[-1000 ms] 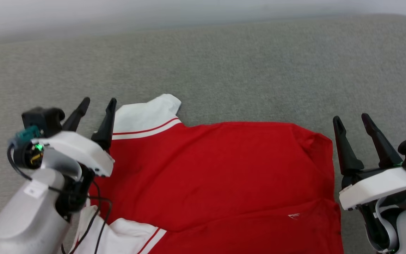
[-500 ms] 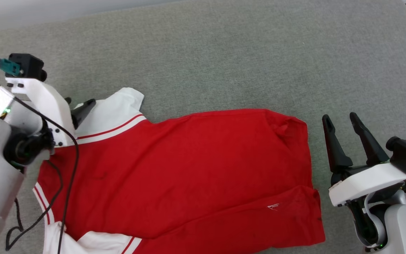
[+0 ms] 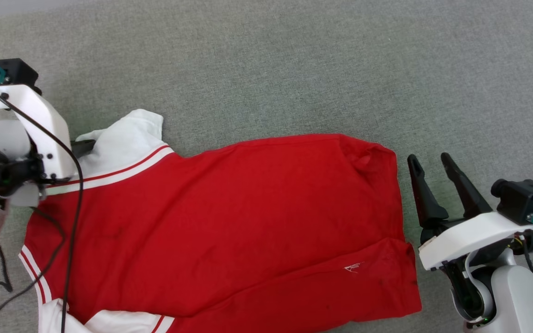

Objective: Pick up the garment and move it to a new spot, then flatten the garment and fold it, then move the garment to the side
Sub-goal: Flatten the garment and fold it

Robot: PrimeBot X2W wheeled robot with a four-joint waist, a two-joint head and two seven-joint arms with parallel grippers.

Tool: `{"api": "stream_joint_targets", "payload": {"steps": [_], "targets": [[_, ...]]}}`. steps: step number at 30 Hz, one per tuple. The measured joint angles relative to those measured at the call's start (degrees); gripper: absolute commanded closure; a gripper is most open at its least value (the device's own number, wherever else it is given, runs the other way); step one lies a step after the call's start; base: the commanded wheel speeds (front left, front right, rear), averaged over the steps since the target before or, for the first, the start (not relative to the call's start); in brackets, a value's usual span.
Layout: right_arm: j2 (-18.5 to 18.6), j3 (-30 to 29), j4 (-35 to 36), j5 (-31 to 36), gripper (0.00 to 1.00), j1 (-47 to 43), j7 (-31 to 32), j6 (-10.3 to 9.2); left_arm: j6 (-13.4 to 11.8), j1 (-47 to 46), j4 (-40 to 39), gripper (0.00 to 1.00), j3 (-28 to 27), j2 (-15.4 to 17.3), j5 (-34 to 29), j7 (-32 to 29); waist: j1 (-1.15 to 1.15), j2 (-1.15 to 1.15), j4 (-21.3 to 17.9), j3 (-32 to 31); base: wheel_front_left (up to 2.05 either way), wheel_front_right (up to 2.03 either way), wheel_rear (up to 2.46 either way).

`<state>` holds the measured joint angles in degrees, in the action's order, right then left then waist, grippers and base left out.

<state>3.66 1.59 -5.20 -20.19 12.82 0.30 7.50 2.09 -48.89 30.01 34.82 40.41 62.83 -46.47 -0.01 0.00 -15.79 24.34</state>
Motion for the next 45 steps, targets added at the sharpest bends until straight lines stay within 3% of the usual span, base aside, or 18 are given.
{"api": "stream_joint_targets", "payload": {"steps": [1, 9, 17, 23, 31, 33, 34, 39, 45], "targets": [[0.0, 0.2, -0.3, -0.4, 0.00, 0.1, 0.3, 0.00, 0.3, 0.3, 0.0, 1.00, -0.1, -0.5, 0.1, 0.8, 0.00, 0.00, 0.0, 0.0, 0.00, 0.00, 0.00], [3.3, 1.8, -3.0, -2.6, 0.00, 2.4, 8.2, 0.00, 1.5, 1.7, 1.5, 1.00, 0.2, -3.5, -2.4, 9.7, 0.00, 0.00, 1.6, -1.9, 0.00, 0.00, 0.00], [8.7, 5.4, -4.2, -5.2, 0.00, 9.4, 24.9, 0.00, 1.5, 2.3, -1.5, 1.00, 0.3, -5.0, -5.5, 17.4, 0.01, 0.00, 5.6, -4.2, 0.00, 0.00, 0.00], [11.9, 7.6, -8.2, -5.5, 0.00, 14.3, 38.0, 0.00, 1.0, 2.6, -6.4, 1.00, 0.4, -5.4, -6.8, 20.2, 0.01, 0.00, 9.1, -4.6, 0.00, 0.00, 0.00], [13.7, 7.9, -17.3, -4.9, 0.00, 18.9, 48.8, 0.01, 0.8, 3.6, -9.9, 1.00, 0.6, -5.4, -7.2, 21.7, 0.00, 0.00, 12.1, -2.9, 0.00, 0.00, 0.00], [13.7, 7.6, -18.3, -5.3, 0.88, 19.6, 50.4, 0.01, 0.8, 4.1, -10.1, 1.00, 0.6, -5.4, -7.1, 22.0, 0.00, -0.01, 12.5, -2.6, 0.00, 0.00, 0.00], [13.6, 7.4, -18.7, -5.5, 1.00, 20.0, 51.1, 0.01, 0.9, 4.2, -10.2, 1.00, 0.6, -5.4, -7.1, 22.0, 0.01, 0.00, 12.6, -2.5, 0.00, 0.00, 0.00], [13.4, 6.9, -19.4, -6.1, 1.00, 20.7, 49.7, 0.01, 0.9, 5.1, -10.1, 1.00, 0.3, -5.4, -6.6, 23.2, 0.00, -0.01, 12.7, -2.9, 0.00, 0.00, 0.00], [13.2, 5.6, -17.2, -5.7, 1.00, 21.5, 42.6, 0.03, 0.6, 5.4, -9.7, 1.00, -0.3, -5.3, -7.3, 26.0, 0.01, 0.00, 12.7, -4.5, 0.00, 0.00, 0.00]]}}
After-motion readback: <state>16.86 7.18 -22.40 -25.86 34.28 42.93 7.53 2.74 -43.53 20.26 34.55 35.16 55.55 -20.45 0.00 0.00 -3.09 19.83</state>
